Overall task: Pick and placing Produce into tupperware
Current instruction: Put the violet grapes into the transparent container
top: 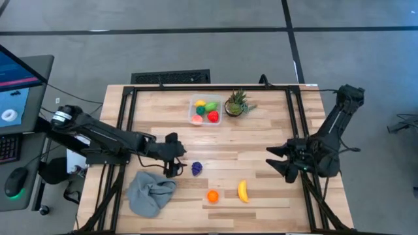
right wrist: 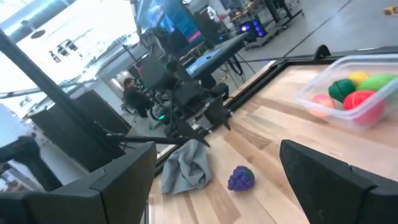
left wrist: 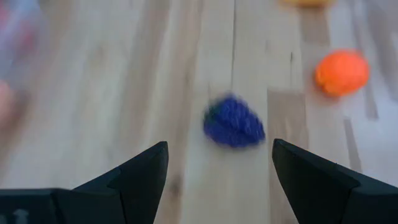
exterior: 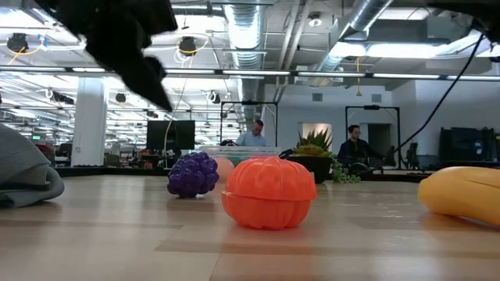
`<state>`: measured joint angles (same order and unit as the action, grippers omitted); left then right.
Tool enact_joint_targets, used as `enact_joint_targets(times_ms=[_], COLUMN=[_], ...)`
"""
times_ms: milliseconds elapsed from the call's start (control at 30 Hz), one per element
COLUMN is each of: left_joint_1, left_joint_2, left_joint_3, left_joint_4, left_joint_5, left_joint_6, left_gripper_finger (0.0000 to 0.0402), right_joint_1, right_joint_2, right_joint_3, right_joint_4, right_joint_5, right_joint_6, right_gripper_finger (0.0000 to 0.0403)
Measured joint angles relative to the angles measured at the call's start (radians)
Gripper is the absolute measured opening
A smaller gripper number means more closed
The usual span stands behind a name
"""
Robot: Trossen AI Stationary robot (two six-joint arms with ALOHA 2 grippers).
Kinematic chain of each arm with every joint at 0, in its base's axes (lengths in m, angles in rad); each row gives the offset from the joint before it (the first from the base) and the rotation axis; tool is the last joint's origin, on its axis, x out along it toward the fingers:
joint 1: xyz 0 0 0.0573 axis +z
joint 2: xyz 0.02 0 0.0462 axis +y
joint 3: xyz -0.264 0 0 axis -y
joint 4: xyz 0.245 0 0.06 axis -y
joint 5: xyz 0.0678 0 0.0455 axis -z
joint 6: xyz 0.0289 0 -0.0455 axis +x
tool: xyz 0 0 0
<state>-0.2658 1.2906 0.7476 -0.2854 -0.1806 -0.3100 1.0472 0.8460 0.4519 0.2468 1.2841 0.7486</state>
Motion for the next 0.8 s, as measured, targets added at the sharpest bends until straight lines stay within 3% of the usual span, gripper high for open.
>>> enact_joint_targets(times_ms=[333, 800], left_joint_1=[0.001, 0.009], left_joint_2=[0.193, 0.202], left_joint_3=[0.092, 0.117], left_joint_4=[-0.038, -0.037], left_joint_5=[0.077, 0.062], left_joint_6=[-0.412, -0.762], left_gripper_finger=[0.0278, 0.0278], right_joint_1=[0.013, 0.039], right_joint_2=[0.075, 0.077], right_joint_3=[0.000, 0.000], right_joint_4=[0.006, 0.022], right_joint_5=[0.008, -0.001], right_joint_6=[0.101, 0.056], right_gripper_finger=[0.0363, 0.0363])
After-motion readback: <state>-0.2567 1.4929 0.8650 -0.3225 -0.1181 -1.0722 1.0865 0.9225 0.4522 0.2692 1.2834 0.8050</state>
